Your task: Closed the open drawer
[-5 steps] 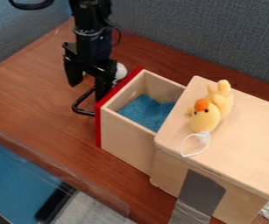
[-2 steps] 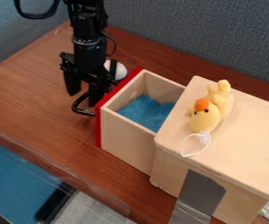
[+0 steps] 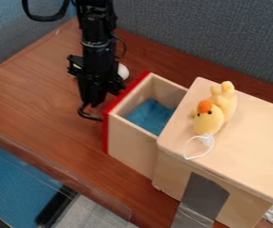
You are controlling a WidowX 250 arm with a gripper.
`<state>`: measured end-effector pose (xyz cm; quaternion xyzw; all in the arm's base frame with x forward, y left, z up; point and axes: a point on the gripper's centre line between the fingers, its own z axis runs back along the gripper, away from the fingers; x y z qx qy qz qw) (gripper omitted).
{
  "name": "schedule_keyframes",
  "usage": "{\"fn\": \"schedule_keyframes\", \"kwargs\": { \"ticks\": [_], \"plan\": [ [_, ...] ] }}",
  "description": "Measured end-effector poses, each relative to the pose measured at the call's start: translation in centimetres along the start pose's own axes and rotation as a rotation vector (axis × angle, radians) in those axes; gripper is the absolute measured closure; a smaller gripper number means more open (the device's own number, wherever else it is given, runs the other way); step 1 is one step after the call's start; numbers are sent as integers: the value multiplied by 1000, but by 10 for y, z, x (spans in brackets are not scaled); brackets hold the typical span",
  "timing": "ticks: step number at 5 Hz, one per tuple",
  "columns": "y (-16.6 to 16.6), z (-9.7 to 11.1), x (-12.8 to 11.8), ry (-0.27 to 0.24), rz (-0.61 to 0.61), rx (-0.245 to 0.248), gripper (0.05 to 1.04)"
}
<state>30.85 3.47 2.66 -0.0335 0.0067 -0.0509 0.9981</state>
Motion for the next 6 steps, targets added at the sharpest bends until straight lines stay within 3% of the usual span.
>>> {"fn": "schedule_keyframes", "kwargs": {
  "ticks": [1, 3, 4, 5, 6],
  "plan": [
    [-33, 3, -3, 2, 5, -25, 956],
    [-63, 7, -6, 0, 1, -26, 933],
    [-60, 14, -9, -3, -2, -1, 716],
    [-41, 40, -11, -56, 53, 41, 411],
    [-30, 79, -14, -150, 71, 79, 133]
  ]
}}
